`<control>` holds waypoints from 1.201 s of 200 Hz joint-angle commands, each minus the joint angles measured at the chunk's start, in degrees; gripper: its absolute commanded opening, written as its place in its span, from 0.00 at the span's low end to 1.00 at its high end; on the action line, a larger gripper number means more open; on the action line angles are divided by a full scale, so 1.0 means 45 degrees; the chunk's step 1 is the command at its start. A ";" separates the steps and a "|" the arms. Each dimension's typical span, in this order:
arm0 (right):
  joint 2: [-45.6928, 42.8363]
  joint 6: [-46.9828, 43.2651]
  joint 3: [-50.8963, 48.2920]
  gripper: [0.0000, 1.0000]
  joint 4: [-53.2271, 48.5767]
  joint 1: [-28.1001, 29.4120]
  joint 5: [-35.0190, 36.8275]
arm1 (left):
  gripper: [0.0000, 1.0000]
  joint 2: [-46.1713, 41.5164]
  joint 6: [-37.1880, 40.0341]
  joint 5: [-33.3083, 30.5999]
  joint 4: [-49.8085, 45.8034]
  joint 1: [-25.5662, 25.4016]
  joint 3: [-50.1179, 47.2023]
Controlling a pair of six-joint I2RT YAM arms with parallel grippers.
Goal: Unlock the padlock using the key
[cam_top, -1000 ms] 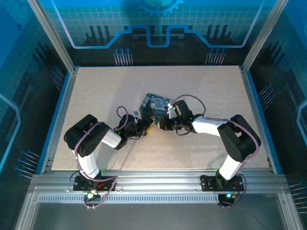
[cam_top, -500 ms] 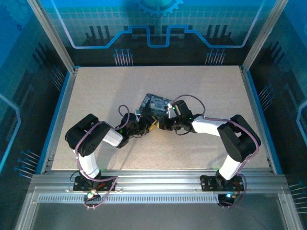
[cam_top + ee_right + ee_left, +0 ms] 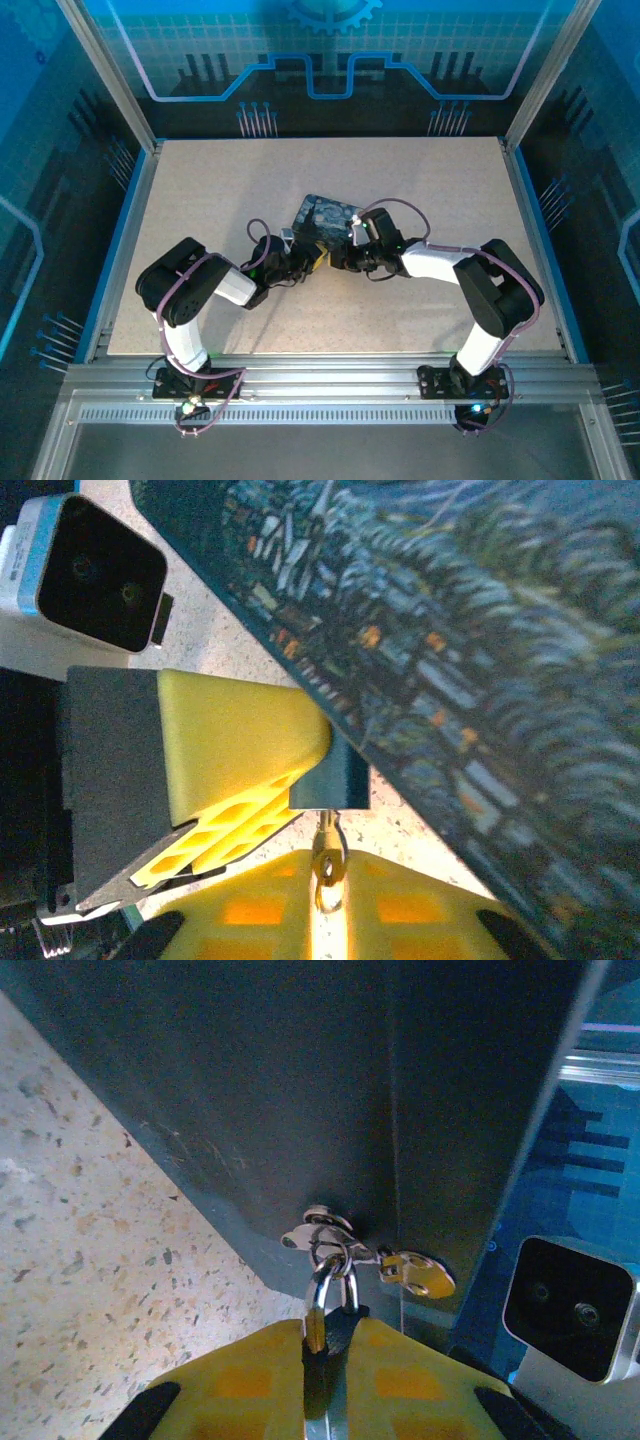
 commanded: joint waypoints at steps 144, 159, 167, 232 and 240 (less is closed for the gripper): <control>-0.4882 -0.5382 -0.0298 0.85 -0.3179 -0.0328 0.2906 | 0.00 -0.1179 0.0122 -0.0101 -0.1000 -0.0170 -0.0046; -0.5367 -0.6464 -0.0172 0.93 -0.3579 -0.0120 0.3626 | 0.00 -0.1489 0.0253 -0.0138 -0.1405 -0.0178 -0.0046; -0.5618 -0.6965 -0.0115 0.97 -0.3752 -0.0014 0.3996 | 0.00 -0.1635 0.0354 -0.0202 -0.1704 -0.0177 -0.0046; -0.7037 -1.3574 -0.1236 1.00 -0.2341 0.1866 0.5427 | 0.00 -0.2511 0.0384 -0.0295 -0.3416 -0.0180 0.0253; -0.7059 -1.4759 -0.1481 1.00 -0.2150 0.2364 0.6059 | 0.00 -0.2649 0.0367 -0.0314 -0.3765 -0.0180 0.0337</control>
